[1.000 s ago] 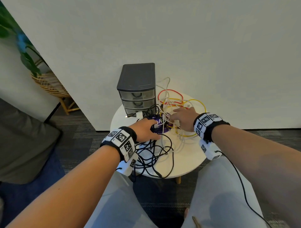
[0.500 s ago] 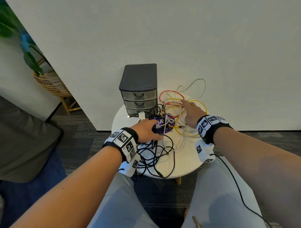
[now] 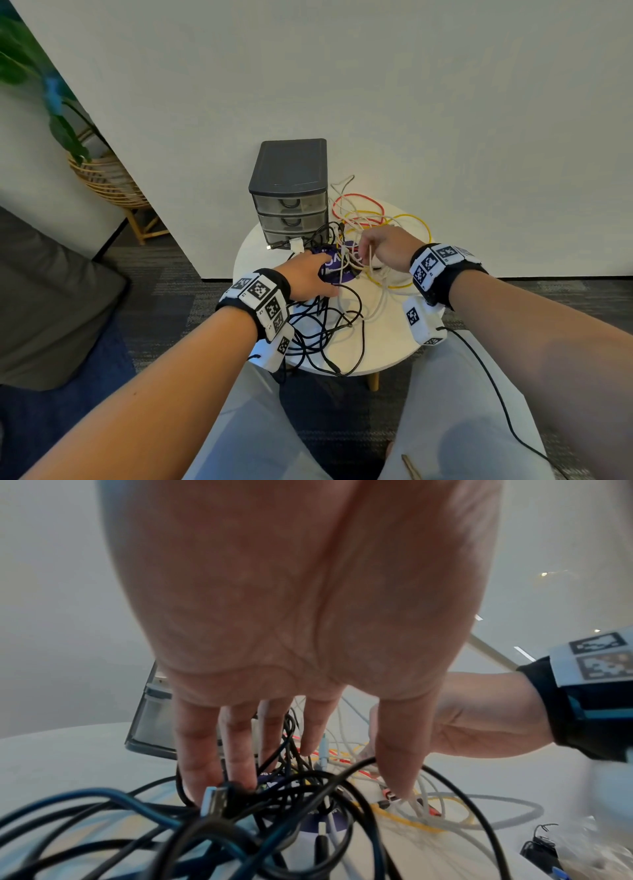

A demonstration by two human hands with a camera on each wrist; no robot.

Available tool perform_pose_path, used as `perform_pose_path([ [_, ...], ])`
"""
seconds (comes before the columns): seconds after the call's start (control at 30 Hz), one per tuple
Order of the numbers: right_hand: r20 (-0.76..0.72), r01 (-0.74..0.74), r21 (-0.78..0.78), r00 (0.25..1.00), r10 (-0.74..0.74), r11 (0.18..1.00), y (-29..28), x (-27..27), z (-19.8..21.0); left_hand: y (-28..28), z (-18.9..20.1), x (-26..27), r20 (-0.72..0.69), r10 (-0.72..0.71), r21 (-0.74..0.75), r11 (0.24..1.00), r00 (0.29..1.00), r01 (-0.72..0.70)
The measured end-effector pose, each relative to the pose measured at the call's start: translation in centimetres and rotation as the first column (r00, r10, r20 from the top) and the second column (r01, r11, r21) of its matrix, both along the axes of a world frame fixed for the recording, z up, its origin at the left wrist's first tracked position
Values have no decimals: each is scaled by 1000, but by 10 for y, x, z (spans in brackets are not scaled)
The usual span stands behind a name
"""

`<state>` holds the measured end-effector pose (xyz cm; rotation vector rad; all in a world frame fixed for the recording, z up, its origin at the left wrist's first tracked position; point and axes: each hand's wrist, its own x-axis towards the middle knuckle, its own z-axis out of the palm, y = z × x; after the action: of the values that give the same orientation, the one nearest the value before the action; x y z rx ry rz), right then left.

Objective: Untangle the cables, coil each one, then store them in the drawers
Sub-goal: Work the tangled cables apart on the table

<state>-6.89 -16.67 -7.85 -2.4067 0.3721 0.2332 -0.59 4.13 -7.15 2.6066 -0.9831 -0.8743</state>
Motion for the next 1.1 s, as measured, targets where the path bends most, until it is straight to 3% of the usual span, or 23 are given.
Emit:
perform_pose_path([
  [0.13,-2,148,-38,989,-148,988,-5,-1,0,1,2,0,-2,4,-4,1000,1000,-4],
  [0.27,-47,154,-120,986,-161,981,-8,-5,-4,1,3,0,-9,6,-9,1000,1000,-6],
  [0.4,-32,128,5,991,-128,992,-10,-6,-9,2,4,0,-12,9,-12,1000,1000,-9],
  [0.57,-8,318,213,946,-324,924,-12,-6,1,2,7,-2,-14,5,-23,1000,1000,-5],
  [0.63,-50,342,226,939,-340,912,-14,-5,7,2,8,-3,-20,6,-32,999,1000,-6],
  [0.73,-123,341,134,937,-326,930,-12,-8,13,2,11,-5,-25,8,-45,999,1000,-9],
  [0.83,-135,249,-162,953,-271,955,-10,-15,11,3,14,-5,-31,14,-64,998,999,-16],
  [0.9,-129,253,-258,948,-293,933,-11,-19,7,3,17,-5,-36,12,-81,997,999,-15],
  [1.1,-92,297,-318,936,-341,900,-21,-19,-6,11,23,3,-59,41,-127,991,997,-49],
])
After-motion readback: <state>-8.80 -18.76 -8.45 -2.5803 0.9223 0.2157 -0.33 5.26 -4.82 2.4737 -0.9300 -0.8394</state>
